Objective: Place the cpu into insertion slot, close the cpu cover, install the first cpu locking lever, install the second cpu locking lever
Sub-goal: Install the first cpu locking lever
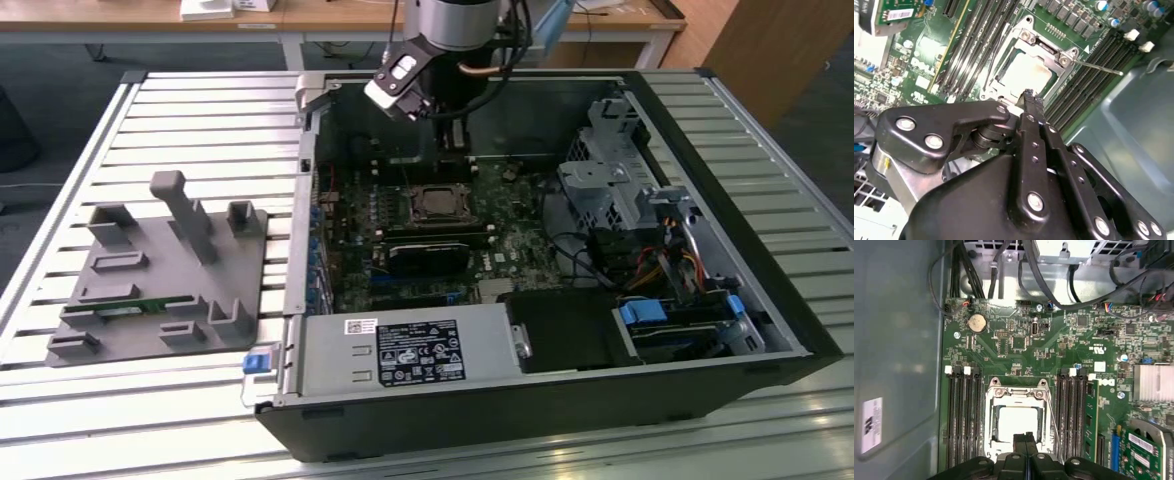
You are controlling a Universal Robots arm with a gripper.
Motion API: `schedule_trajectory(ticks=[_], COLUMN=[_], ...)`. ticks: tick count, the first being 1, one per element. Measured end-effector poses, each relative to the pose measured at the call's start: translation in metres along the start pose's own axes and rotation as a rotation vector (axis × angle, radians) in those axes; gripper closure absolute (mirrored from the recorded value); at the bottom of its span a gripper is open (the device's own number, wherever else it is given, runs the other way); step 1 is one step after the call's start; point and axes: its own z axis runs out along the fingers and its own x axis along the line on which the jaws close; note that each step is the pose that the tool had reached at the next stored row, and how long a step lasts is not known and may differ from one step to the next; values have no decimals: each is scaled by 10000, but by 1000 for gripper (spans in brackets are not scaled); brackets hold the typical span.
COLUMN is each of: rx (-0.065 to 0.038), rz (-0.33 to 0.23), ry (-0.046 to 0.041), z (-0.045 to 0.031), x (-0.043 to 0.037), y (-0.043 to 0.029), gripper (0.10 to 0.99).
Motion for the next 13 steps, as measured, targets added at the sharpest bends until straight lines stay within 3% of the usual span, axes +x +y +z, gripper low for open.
schedule_trajectory(ticks=[2,13], rx=[0,-10], rz=[-36,-2011], ry=[1,40], z=[-11,-11], x=[0,0], y=[0,0], gripper=[980,980])
